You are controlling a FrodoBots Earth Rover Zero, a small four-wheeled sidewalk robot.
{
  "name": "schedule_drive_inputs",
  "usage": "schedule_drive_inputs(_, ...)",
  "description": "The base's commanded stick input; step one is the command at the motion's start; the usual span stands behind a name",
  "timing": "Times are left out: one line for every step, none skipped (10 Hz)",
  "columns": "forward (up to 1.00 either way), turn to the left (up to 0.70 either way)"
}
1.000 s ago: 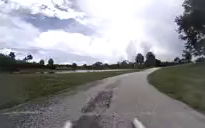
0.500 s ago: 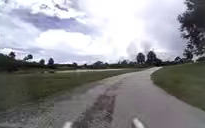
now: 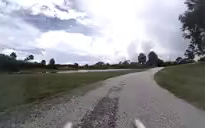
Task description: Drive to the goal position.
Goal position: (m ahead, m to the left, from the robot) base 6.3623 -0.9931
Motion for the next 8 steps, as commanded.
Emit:
schedule_drive_inputs(0.7,0.0)
schedule_drive_inputs(0.7,0.0)
schedule_drive_inputs(0.7,0.0)
schedule_drive_inputs(0.7,0.0)
schedule_drive_inputs(0.7,0.0)
schedule_drive_inputs(0.7,0.0)
schedule_drive_inputs(0.7,0.0)
schedule_drive_inputs(0.7,-0.04)
